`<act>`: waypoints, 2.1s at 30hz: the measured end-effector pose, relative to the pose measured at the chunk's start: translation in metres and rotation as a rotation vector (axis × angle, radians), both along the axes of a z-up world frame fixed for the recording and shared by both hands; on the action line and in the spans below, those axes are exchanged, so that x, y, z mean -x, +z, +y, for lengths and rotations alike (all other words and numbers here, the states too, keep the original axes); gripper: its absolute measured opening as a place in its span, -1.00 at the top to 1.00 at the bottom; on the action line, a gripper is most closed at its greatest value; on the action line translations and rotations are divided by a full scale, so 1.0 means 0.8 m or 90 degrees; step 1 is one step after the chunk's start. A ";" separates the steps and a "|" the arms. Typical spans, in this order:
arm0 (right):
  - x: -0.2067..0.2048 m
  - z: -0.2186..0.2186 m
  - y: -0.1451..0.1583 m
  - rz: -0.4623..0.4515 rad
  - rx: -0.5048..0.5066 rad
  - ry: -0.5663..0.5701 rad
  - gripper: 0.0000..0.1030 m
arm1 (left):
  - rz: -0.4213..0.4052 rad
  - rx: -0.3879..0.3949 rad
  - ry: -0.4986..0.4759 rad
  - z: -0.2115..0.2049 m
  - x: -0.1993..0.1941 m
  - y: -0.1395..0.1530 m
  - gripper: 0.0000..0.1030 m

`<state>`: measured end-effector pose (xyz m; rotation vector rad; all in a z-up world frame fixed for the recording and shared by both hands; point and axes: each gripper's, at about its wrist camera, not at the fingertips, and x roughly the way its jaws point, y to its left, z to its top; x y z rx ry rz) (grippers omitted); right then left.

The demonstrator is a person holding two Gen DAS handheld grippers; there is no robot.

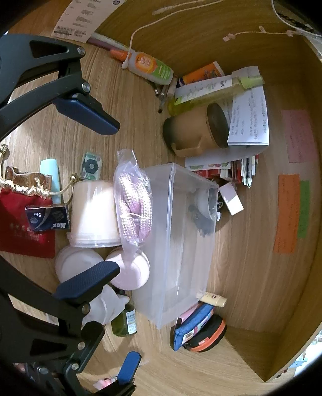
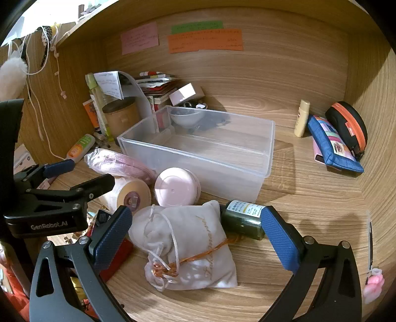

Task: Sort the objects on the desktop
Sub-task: 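Reach the left gripper to the bagged pink rope and the right gripper to the green bottle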

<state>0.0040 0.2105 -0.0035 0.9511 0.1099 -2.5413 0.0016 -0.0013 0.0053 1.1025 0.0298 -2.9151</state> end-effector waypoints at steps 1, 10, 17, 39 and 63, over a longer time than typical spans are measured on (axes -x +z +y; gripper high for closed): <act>0.000 0.000 0.000 -0.001 0.001 0.001 -1.00 | 0.000 -0.001 -0.001 -0.001 0.000 0.000 -1.00; -0.001 0.001 -0.004 -0.002 0.000 0.001 -1.00 | 0.001 0.002 -0.001 0.008 0.000 -0.001 -1.00; -0.002 0.002 -0.004 0.000 -0.001 0.001 -1.00 | 0.004 0.000 0.000 0.007 -0.004 0.000 -1.00; 0.011 0.036 -0.008 -0.021 0.030 -0.033 -1.00 | 0.028 -0.009 -0.054 -0.024 0.006 0.024 -1.00; 0.093 0.058 -0.071 -0.171 0.096 -0.093 -0.91 | -0.063 -0.023 -0.050 -0.001 0.071 -0.041 -1.00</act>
